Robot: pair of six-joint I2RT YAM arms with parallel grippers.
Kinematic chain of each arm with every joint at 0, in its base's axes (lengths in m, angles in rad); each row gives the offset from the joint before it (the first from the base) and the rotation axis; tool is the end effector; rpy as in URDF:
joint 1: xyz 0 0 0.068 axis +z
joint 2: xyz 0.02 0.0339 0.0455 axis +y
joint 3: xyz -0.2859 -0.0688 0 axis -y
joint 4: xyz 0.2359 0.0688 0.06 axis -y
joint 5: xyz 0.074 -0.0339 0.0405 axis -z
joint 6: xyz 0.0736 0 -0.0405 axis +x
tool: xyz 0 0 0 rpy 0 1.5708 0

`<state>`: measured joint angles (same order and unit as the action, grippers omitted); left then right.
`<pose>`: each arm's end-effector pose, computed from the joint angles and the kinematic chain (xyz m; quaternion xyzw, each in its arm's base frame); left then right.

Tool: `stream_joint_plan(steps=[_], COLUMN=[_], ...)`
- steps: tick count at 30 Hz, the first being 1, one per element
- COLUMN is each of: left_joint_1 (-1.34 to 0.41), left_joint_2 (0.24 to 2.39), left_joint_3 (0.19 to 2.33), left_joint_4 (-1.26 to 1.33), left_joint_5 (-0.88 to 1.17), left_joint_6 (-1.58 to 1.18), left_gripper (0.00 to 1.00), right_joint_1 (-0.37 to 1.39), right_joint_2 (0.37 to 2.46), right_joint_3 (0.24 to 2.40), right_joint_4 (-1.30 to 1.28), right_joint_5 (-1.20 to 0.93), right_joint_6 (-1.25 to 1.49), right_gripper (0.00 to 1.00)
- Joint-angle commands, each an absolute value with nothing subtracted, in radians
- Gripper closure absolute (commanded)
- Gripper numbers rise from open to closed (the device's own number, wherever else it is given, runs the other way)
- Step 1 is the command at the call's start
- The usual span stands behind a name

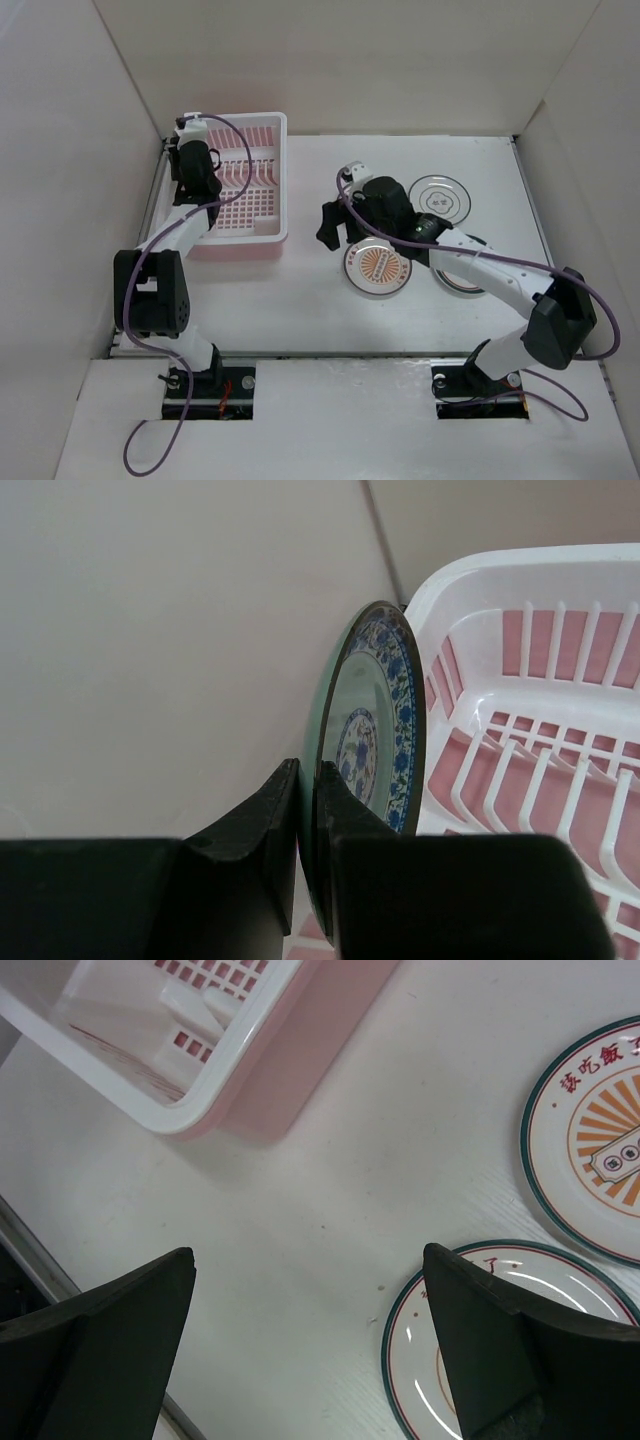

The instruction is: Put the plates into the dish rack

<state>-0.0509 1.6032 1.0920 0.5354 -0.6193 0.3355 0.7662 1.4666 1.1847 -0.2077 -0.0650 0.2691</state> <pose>0.3999 0.0224 0.3394 -0.0863 0.6948 0.3074 0.6445 0.2587 0.2556 0.3205 -0.2270 0.8265 0.2787 0.4332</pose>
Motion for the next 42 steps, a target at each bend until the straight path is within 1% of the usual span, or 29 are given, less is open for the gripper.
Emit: stream_joint_plan(steps=[1,5,6,10,14,21,28,37,42], left_joint_1=[-0.052,-0.022,-0.021,0.004,0.040,0.040,0.040,0.040,0.040], left_joint_2=[1.601,1.614,1.614,1.634,1.644,1.700,1.765,1.819,1.856], left_joint_3=[1.081,1.081,1.072,1.060,1.046,1.046,1.089,1.100,1.126], left_joint_4=[0.768,0.779,0.807,0.848,0.848,0.873,0.867,0.888,0.828], left_joint_5=[-0.609,-0.525,-0.473,-0.436,-0.315,-0.256,-0.244,-0.287,-0.296], left_joint_6=[0.400,0.425,0.439,0.511,0.511,0.488,0.479,0.489,0.434], left_gripper=[1.00,1.00,1.00,1.00,1.00,1.00,1.00,1.00,1.00], right_joint_1=[0.787,0.796,0.796,0.796,0.796,0.796,0.796,0.796,0.796], right_joint_2=[1.453,1.465,1.474,1.483,1.473,1.485,1.513,1.531,1.540], right_joint_3=[1.175,1.175,1.175,1.175,1.175,1.166,1.177,1.186,1.195], right_joint_4=[-0.153,-0.153,-0.153,-0.153,-0.153,-0.153,-0.153,-0.144,-0.144], right_joint_5=[-0.058,-0.069,-0.069,-0.087,-0.097,-0.115,-0.133,-0.144,-0.155], right_joint_6=[0.279,0.279,0.279,0.270,0.261,0.261,0.252,0.252,0.252], right_gripper=[0.00,0.00,0.00,0.00,0.00,0.00,0.00,0.00,0.00])
